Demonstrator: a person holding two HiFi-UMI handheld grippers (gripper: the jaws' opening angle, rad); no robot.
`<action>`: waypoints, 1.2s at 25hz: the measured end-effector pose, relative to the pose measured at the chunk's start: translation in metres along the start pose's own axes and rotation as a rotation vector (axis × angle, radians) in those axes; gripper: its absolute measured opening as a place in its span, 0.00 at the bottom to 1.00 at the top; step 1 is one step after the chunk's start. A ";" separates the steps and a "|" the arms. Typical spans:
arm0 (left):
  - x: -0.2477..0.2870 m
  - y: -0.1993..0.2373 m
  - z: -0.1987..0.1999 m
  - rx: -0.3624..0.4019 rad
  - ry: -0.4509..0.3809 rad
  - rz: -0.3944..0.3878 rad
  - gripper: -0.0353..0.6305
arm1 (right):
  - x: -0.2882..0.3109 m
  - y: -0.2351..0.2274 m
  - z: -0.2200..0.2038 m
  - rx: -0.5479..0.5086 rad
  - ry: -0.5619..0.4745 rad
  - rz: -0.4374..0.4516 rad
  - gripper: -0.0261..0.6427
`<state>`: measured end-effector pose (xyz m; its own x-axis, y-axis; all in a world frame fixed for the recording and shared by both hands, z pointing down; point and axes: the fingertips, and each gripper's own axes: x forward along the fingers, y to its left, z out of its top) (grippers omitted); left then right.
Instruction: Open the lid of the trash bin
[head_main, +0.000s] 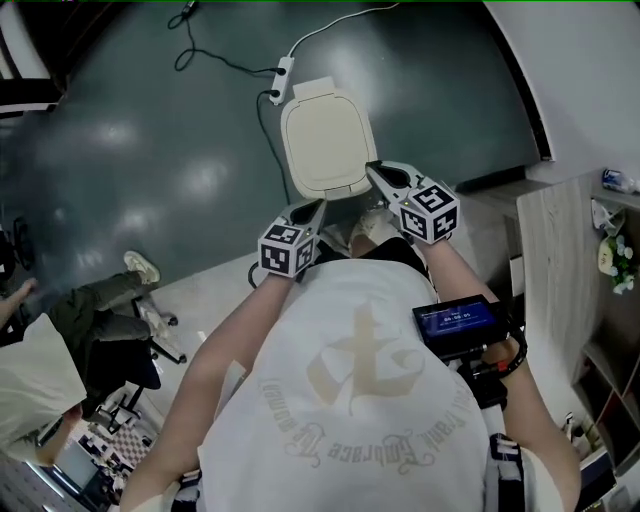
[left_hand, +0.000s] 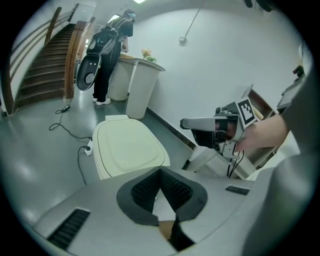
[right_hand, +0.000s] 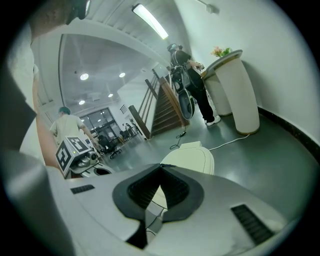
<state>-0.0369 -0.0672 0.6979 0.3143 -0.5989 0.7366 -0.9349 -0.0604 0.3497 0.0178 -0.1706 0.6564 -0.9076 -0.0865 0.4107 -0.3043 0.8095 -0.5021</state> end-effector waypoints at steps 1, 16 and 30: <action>0.002 -0.002 -0.001 0.008 0.010 -0.004 0.08 | -0.002 0.000 0.000 0.003 -0.001 -0.003 0.05; 0.044 0.001 -0.030 0.193 0.179 0.047 0.08 | -0.011 -0.009 -0.032 0.073 -0.015 -0.047 0.05; 0.080 0.017 -0.046 0.291 0.304 0.097 0.08 | -0.029 -0.028 -0.049 0.125 -0.028 -0.100 0.05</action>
<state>-0.0196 -0.0793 0.7898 0.2160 -0.3535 0.9102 -0.9564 -0.2643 0.1243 0.0672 -0.1625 0.6955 -0.8782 -0.1809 0.4428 -0.4257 0.7179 -0.5509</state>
